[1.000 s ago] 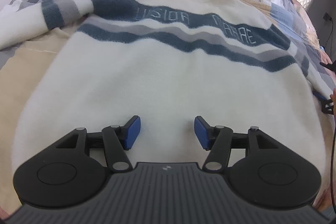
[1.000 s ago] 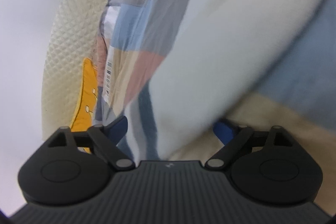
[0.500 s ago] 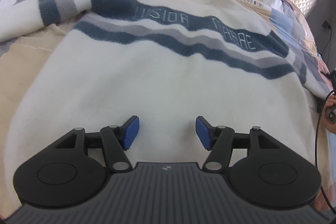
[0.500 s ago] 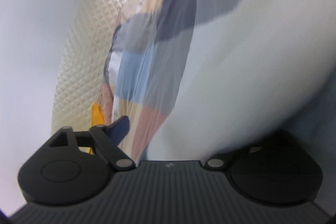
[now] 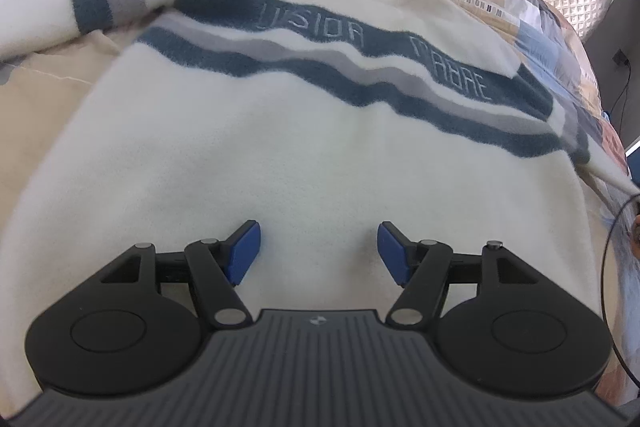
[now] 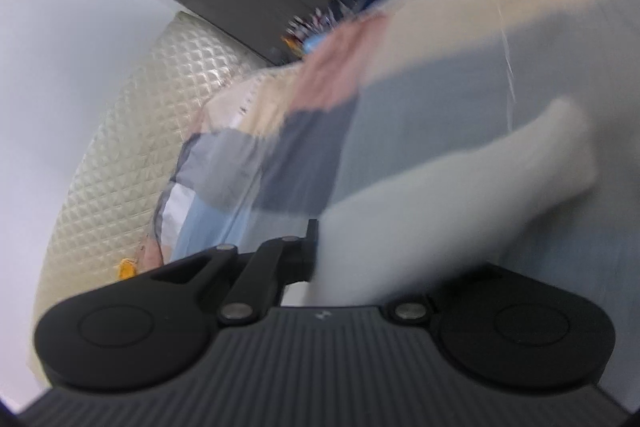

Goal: Fold large clothes
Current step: 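Carry the sleeve across the sweater body with the right gripper and release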

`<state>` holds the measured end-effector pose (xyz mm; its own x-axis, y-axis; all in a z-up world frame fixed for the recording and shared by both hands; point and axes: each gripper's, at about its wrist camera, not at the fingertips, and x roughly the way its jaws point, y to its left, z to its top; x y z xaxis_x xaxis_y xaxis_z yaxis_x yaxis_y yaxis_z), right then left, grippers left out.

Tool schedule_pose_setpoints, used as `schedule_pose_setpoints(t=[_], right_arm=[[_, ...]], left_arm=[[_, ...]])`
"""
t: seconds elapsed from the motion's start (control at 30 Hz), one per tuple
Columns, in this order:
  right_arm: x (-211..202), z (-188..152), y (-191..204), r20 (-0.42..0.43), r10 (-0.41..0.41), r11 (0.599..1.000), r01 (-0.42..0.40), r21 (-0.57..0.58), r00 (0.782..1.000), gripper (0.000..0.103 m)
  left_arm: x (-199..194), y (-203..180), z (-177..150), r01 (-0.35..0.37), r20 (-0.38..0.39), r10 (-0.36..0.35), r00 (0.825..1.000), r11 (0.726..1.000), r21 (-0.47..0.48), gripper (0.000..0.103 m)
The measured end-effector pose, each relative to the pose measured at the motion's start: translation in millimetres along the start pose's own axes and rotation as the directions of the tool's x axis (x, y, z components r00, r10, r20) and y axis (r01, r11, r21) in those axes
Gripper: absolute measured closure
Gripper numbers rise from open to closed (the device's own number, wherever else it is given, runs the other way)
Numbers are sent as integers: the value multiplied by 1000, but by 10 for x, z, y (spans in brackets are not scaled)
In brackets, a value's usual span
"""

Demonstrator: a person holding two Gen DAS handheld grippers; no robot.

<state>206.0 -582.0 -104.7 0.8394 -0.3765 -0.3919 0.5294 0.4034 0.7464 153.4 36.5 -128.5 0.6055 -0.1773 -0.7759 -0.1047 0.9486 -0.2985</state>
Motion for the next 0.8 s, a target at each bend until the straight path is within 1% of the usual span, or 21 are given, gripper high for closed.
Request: schedule_pose_setpoints(t=[0.1, 0.17, 0.23, 0.27, 0.33, 0.37, 0.43, 0.53, 0.6, 0.63, 0.67, 0.73, 0.8], right_arm=[[-66, 158, 212, 8, 10, 997, -10, -82, 1000, 93], [-105, 229, 489, 15, 37, 988, -34, -153, 999, 93], [-166, 264, 789, 21, 78, 976, -72, -207, 997, 93], [-219, 279, 988, 25, 103, 966, -94, -240, 994, 93], [-351, 277, 1358, 30, 157, 942, -141, -304, 987, 93], [-429, 272, 1541, 28, 180, 927, -160, -339, 983, 93], [-611, 224, 1931, 16, 236, 889, -209, -407, 972, 93], [-946, 76, 2463, -14, 311, 822, -276, -499, 950, 93], [-1185, -94, 2795, -35, 353, 760, -308, -573, 935, 93], [-1316, -202, 2936, -44, 376, 723, -323, -611, 926, 93], [-1457, -334, 3061, -57, 403, 677, -340, -653, 913, 93], [-1730, -654, 3271, -82, 437, 581, -351, -734, 896, 93], [-1971, -1005, 3406, -133, 459, 492, -376, -785, 878, 93]], left_arm=[[24, -39, 16, -16, -12, 16, 1000, 1000, 16, 31], [26, -81, 19, -26, -11, 26, 1000, 999, 26, 30], [23, -82, 37, -20, -15, 21, 1000, 999, 32, 29], [16, -54, 59, -11, -17, 11, 1000, 1000, 27, 29], [-17, 35, 109, 22, -23, -23, 999, 1000, -20, 29], [-53, 97, 143, 44, -21, -45, 999, 998, -55, 29], [-112, 177, 185, 62, -12, -63, 998, 995, -82, 29], [-237, 292, 240, 69, 22, -67, 997, 993, -94, 29], [-317, 357, 277, 74, 43, -70, 997, 993, -96, 29], [-358, 399, 298, 75, 57, -69, 996, 991, -107, 29], [-408, 445, 319, 81, 73, -72, 995, 990, -120, 29], [-493, 537, 364, 101, 97, -88, 991, 986, -135, 29], [-586, 648, 404, 109, 126, -89, 988, 981, -161, 29]])
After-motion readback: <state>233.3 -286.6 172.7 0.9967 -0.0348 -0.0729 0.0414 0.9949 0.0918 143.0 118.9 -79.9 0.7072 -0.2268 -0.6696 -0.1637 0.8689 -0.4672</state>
